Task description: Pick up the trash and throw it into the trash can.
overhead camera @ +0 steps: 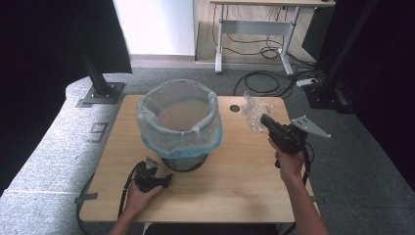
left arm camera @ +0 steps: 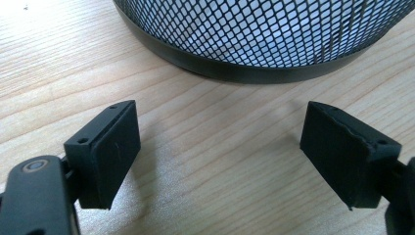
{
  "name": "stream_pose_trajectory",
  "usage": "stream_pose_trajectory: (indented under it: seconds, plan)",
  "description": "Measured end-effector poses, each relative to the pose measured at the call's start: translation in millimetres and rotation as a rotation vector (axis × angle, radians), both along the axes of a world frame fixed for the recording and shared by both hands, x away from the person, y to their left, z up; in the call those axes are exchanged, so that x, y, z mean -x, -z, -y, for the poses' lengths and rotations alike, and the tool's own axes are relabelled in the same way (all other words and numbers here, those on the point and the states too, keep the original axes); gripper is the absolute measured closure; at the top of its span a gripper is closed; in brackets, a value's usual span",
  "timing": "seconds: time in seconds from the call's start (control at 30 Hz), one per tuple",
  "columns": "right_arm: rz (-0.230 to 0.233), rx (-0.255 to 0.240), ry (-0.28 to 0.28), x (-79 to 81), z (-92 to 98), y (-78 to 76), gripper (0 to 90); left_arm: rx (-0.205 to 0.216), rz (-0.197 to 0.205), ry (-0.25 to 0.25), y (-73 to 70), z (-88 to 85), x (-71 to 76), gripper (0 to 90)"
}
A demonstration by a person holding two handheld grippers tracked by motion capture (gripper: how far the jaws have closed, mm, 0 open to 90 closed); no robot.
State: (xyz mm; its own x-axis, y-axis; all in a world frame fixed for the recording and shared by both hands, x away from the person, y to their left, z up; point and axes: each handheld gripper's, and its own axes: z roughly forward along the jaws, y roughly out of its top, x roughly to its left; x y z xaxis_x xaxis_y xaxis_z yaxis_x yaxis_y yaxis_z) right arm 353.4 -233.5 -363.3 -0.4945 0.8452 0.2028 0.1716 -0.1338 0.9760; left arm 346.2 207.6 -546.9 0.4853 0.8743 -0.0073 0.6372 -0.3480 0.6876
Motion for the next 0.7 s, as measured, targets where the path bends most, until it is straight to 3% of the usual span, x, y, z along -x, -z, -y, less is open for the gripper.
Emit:
stream_pose_trajectory:
  seconds: [0.47, 0.7]
  plan:
    - [0.021, -0.012, -0.046, 6.1, -13.3, -8.1, 87.8, 0.000, 0.000, 0.000, 0.0, 0.0, 0.0, 14.7]
    - [0.042, -0.010, -0.058, 5.2, -30.3, -8.1, 87.9, 0.000, 0.000, 0.001, 0.0, -0.1, 0.0, 14.7]
